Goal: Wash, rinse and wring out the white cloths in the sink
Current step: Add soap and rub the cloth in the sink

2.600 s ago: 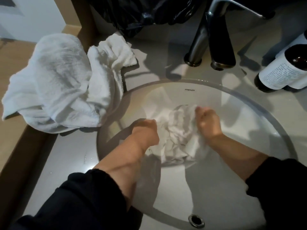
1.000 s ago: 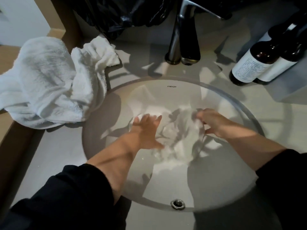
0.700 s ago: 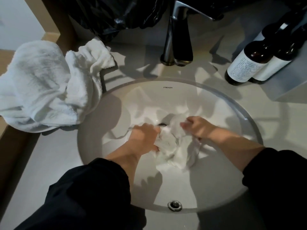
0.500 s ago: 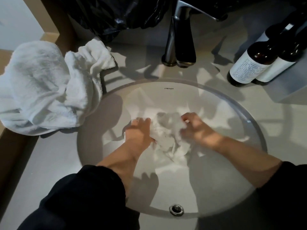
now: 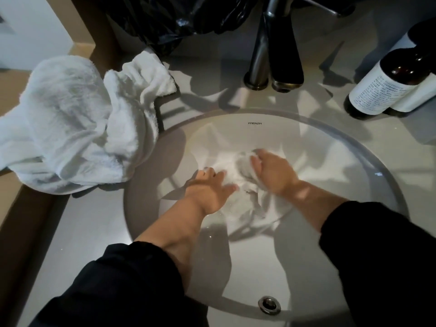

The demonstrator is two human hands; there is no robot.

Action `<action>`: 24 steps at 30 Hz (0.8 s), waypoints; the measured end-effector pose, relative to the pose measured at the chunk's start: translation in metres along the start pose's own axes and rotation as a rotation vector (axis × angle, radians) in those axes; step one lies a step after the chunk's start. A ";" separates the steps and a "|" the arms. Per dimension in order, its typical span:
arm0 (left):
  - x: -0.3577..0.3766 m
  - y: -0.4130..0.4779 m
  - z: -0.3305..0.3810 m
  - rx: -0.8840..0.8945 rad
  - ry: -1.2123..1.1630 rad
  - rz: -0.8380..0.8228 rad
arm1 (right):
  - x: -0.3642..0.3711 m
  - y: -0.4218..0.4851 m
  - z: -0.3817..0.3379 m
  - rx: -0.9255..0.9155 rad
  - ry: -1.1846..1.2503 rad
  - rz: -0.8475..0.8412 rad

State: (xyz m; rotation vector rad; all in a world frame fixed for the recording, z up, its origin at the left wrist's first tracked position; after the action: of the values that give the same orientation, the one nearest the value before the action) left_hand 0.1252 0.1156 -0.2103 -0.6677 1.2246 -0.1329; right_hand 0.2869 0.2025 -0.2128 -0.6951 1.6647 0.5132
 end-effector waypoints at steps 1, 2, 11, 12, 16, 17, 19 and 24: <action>0.000 0.001 0.000 -0.015 -0.028 0.011 | -0.008 0.000 0.010 0.118 0.068 0.027; -0.001 0.002 0.000 -0.033 -0.038 0.019 | -0.017 -0.003 0.017 0.183 0.107 0.062; 0.002 0.003 -0.002 0.006 0.033 -0.003 | 0.016 -0.019 -0.059 -0.254 -0.227 -0.140; 0.002 0.004 -0.002 0.013 0.057 -0.005 | 0.021 -0.013 -0.049 -0.304 -0.262 -0.093; 0.001 0.001 -0.001 -0.005 0.149 -0.039 | 0.022 -0.003 -0.033 -0.343 -0.227 -0.054; 0.001 -0.001 0.000 -0.015 0.156 -0.034 | 0.019 -0.001 -0.035 -0.310 -0.185 -0.076; -0.002 -0.003 0.003 -0.020 0.153 -0.001 | 0.011 0.002 -0.040 -0.246 -0.085 -0.037; -0.030 -0.008 0.006 -0.201 0.006 0.019 | -0.030 0.008 -0.004 0.148 0.074 -0.125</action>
State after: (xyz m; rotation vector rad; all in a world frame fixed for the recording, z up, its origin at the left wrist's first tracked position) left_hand 0.1220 0.1256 -0.1800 -0.8301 1.2603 0.0045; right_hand 0.2823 0.2108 -0.1828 -0.7104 1.6967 0.2754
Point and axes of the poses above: each hand's wrist, its own y-axis towards the middle knuckle, its own x-axis out of the palm, z = x × y, the point moved 2 cm from there along y, towards the middle knuckle, and after that the axes turned 14 degrees about -x, right-handed, at the moved point
